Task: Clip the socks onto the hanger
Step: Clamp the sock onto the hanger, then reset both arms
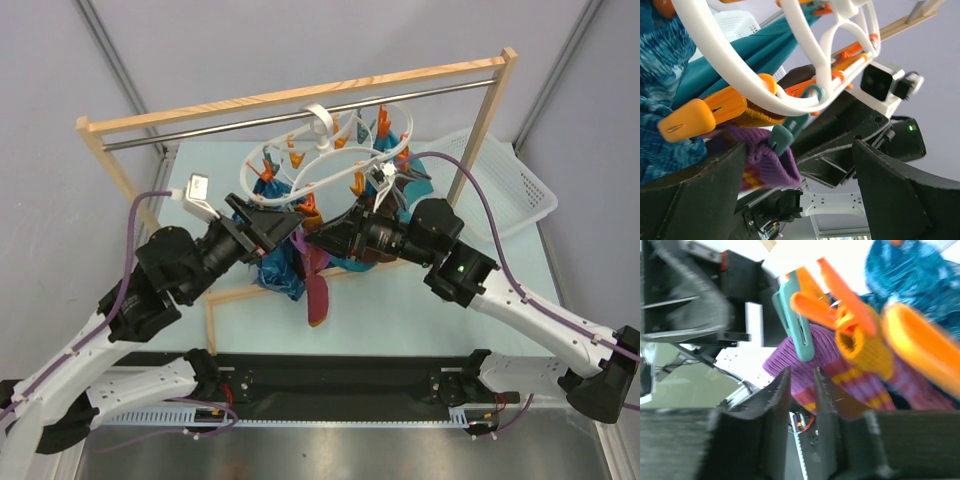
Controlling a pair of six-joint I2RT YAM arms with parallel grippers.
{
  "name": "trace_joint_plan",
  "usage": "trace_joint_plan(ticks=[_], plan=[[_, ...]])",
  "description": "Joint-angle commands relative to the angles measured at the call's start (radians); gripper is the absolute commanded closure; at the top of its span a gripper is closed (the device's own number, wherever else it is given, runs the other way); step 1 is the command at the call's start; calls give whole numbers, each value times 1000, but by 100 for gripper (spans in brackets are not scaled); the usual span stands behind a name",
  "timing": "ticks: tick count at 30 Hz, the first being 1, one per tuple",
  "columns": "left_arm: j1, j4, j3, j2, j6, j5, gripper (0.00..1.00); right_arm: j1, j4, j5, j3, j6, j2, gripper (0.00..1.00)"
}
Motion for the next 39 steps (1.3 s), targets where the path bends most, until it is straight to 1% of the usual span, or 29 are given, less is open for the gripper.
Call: trace_joint_plan(ticks=[1,2,4,5,7,8,10,11,12,14,17,18,19,21,22,23,24,26,27,28,29,30,32,33,34,35,36,37,39], plan=[[-3,7,-9,-45,59,10,9,-14,-56,4,76,-23,14,64],[-3,8,-9,-51,84,21,8,-16,-103,12,80,-32,17,55],[-3,19,-18,-80,112,53,5,-16,-162,23,87,-70,14,46],[-3,16,-22,-91,131,59,3,-16,-214,29,90,-81,10,38],[-3,7,-41,-137,147,62,1,-16,-263,46,90,-115,-9,30],[-3,2,-50,-157,159,64,1,-14,-315,49,89,-125,-18,24],[-3,-2,-84,-218,167,61,1,-14,-386,58,86,-150,-53,21],[-3,-4,-105,-235,179,67,1,-13,-407,67,84,-164,-87,15],[-3,-4,-116,-254,185,75,0,-10,-429,73,83,-164,-87,14],[-3,4,-133,-303,211,93,0,0,-492,104,78,-172,-150,7],[-3,7,-171,-352,271,124,1,3,-559,214,29,-158,-254,0],[-3,7,-202,-364,293,127,0,3,-572,296,6,-147,-286,0],[-3,7,-223,-375,315,128,1,3,-581,329,-56,-138,-314,0],[-3,36,-310,-422,388,138,0,4,-549,445,-147,-127,-415,0],[-3,45,-344,-442,415,132,0,6,-499,482,-258,-123,-447,0],[-3,88,-382,-464,429,132,1,4,-463,524,-309,-122,-514,0],[-3,112,-465,-514,437,127,0,4,-425,536,-369,-126,-544,0],[-3,189,-548,-565,451,119,0,6,-301,562,-527,-129,-630,0],[-3,214,-626,-620,458,119,0,6,-252,563,-578,-132,-662,0],[-3,261,-666,-648,449,115,0,6,-145,556,-686,-133,-688,0],[-3,286,-706,-681,439,106,0,7,-83,535,-734,-135,-711,0],[-3,313,-792,-746,431,108,0,7,9,529,-777,-127,-758,0],[-3,407,-882,-816,400,118,1,7,104,469,-915,-118,-802,0],[-3,424,-973,-846,388,131,1,7,156,455,-968,-115,-841,0],[-3,497,-1014,-904,359,142,0,9,243,449,-1012,-89,-865,0],[-3,519,-1051,-924,348,156,0,7,290,455,-1102,-77,-883,0],[-5,540,-1102,-920,339,191,0,7,386,461,-1165,-54,-930,0],[-5,591,-1125,-894,327,210,0,3,408,473,-1216,1,-952,0],[-5,657,-1211,-884,302,240,0,12,352,510,-1209,-4,-958,1]])
